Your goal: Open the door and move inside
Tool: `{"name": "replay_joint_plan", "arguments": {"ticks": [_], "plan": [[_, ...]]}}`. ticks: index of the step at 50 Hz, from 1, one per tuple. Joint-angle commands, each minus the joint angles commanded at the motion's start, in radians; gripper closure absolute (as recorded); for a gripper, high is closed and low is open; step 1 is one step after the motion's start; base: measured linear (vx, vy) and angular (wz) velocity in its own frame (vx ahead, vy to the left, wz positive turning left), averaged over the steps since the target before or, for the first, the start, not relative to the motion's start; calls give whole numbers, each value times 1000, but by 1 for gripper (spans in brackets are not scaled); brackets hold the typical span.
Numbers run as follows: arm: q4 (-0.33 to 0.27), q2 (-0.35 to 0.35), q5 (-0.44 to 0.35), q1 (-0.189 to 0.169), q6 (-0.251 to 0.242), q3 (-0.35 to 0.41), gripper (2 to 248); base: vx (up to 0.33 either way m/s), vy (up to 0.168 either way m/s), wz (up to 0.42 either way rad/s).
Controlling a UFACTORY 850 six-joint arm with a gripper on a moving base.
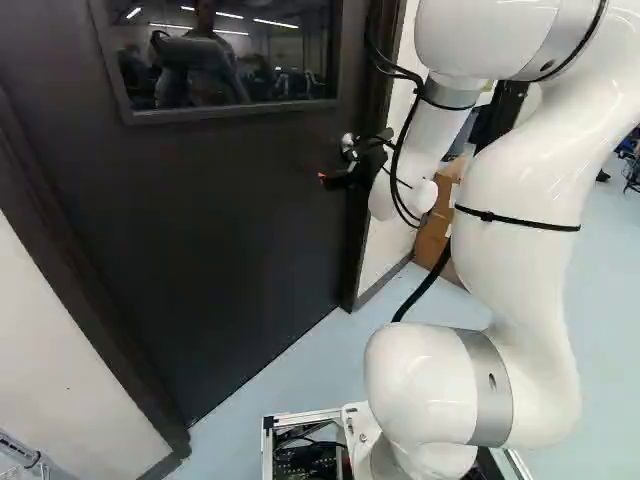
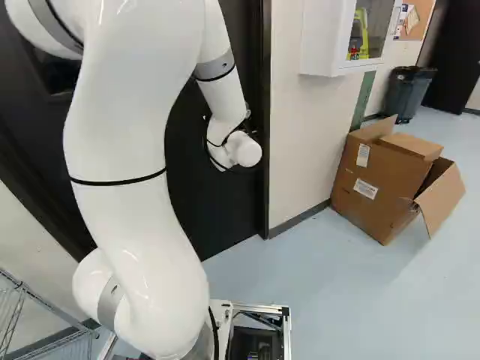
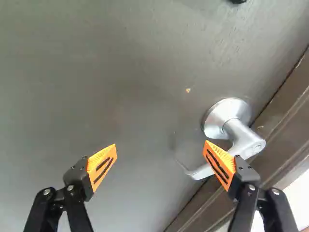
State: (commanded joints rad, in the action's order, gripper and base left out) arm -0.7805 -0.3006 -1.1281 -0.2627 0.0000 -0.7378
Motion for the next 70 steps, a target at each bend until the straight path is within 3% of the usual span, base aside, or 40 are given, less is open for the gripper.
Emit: {"name": "replay_joint_plan", "arguments": {"ticks": [14,36,70], "plan": [[0,-40,0,0,0,-9,3,0,0,0],[0,-162,0,33,0,-124,3,0,0,0],[0,-225,0,75,0,-208,3,0,0,0]]}}
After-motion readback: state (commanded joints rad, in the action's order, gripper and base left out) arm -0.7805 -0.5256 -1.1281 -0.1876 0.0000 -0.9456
